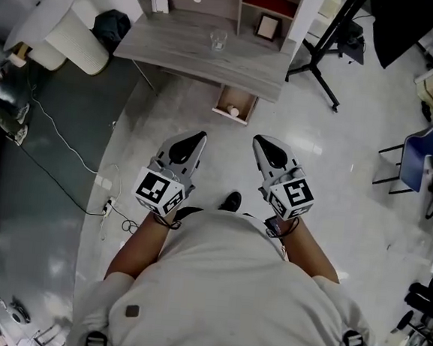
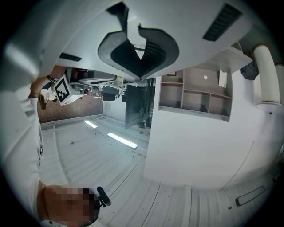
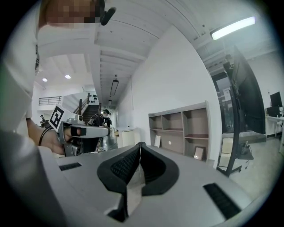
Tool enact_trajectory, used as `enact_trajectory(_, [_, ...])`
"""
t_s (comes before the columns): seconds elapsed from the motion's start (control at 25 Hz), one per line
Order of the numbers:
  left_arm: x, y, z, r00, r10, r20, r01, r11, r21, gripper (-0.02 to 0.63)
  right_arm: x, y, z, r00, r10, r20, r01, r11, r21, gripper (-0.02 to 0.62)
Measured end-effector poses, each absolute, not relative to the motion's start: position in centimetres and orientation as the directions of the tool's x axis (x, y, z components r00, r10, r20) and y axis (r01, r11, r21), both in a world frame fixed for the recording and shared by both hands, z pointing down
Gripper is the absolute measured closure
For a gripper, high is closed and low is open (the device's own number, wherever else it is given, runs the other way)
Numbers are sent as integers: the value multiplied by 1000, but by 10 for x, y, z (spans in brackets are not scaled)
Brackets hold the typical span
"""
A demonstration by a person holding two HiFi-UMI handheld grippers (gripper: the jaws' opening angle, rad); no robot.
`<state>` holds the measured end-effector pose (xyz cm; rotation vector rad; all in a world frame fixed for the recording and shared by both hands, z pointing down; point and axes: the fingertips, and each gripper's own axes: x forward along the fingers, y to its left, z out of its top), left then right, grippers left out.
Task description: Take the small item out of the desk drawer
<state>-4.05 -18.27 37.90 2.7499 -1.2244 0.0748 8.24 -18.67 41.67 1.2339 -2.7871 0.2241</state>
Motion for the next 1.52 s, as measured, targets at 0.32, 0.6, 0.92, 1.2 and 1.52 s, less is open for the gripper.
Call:
enact_trajectory(0.32, [-5,-210,382,719,-687,105,-695,-714,91,591,117,-208,415,-615,-778,133,-789,606,-101,573])
enact_trajectory(0.6, [15,-246,384,781,-618,93,-625,-775,98,591,128,-228,418,-552,-821,149,-834,542,-100,572])
enact_trajectory(0.92, [17,-308,393,843,-528,103,-537,-836,111,591,125,-278,429,-466,-866,184,-885,454,-104,572])
enact_trajectory(1.2, [-5,-369,414,877,-460,141,-477,-869,133,591,107,-335,465,-402,-879,257,-916,381,-126,571])
enact_trajectory(1.52, [-35,-430,462,888,-405,218,-446,-874,193,591,86,-393,548,-348,-839,419,-937,298,-182,568])
